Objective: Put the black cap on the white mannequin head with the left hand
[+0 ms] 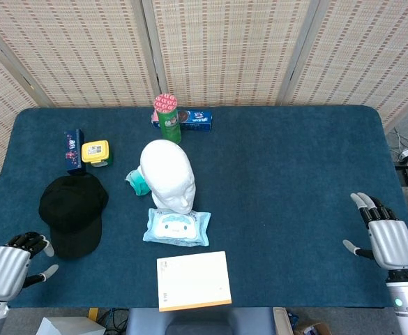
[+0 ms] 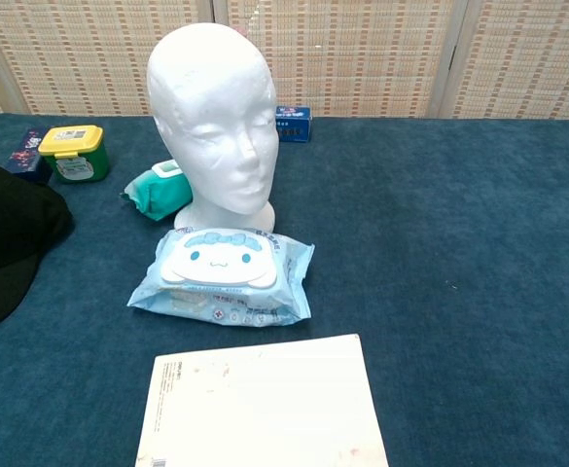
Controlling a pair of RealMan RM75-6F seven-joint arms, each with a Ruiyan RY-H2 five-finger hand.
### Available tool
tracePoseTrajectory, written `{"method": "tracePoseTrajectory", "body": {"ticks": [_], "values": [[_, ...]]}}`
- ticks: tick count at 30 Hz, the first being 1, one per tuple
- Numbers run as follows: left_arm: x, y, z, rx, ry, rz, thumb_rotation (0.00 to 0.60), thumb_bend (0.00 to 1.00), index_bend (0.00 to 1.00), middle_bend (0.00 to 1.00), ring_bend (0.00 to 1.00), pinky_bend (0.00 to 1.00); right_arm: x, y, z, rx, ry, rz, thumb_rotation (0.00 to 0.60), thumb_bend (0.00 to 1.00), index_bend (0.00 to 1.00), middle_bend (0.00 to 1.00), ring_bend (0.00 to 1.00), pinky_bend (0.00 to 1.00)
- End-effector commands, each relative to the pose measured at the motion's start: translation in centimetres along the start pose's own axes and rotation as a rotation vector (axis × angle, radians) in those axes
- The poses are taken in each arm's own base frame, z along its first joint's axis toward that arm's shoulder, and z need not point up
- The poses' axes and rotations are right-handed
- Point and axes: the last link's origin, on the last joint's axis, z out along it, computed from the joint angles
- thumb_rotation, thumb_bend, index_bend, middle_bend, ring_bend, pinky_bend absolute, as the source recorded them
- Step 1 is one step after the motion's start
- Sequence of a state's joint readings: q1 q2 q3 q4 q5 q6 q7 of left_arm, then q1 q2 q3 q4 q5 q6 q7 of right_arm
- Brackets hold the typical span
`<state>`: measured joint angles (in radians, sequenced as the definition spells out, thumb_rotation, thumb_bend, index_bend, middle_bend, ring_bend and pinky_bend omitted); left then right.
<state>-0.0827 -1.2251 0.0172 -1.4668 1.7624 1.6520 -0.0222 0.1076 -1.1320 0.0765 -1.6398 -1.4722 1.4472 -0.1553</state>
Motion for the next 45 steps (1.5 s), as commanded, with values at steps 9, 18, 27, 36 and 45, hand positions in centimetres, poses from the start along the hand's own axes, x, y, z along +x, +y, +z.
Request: {"method": "tracePoseTrajectory", "body": {"ticks": [9,18,27,36,45], "values": [[-3.2,1.9,0.3,-0.106,-0.019,-0.032,0.6,0.01,0.8,0.84,0.51,0.45,-0.1,0.0,0.1,-0.002,-0.005,-0.001,0.6,0.0,0.08,0.14,0.13,0.26],[-5.5,1.6,1.4,-0.087,-0.061,-0.008,0.6,0.01,0.81,0.85,0.52,0.45,-0.2,0.0,0.2,-0.003,-0.009,-0.005,0.6,0.0,0.08,0.14,0.13,0.26],[-7.4,0.7,2.8,-0.046,-0.094,0.006,0.6,0.01,0.81,0.85,0.53,0.45,-0.4,-0.1,0.3,-0.005,-0.018,-0.012,0.6,0.0,0.08,0.14,0.13,0.26],[-8.8,0.3,3.2,-0.031,-0.132,0.032,0.6,0.01,0.81,0.85,0.53,0.45,-0.2,0.0,0.2,-0.006,-0.012,-0.005,0.6,0.0,0.08,0.14,0.13,0.26],[-9.8,-0.4,3.4,-0.013,-0.174,0.068,0.6,0.01,0.81,0.85,0.53,0.46,-0.2,0.0,0.2,-0.005,-0.013,-0.005,0.6,0.0,0.08,0.14,0.13,0.26]]}}
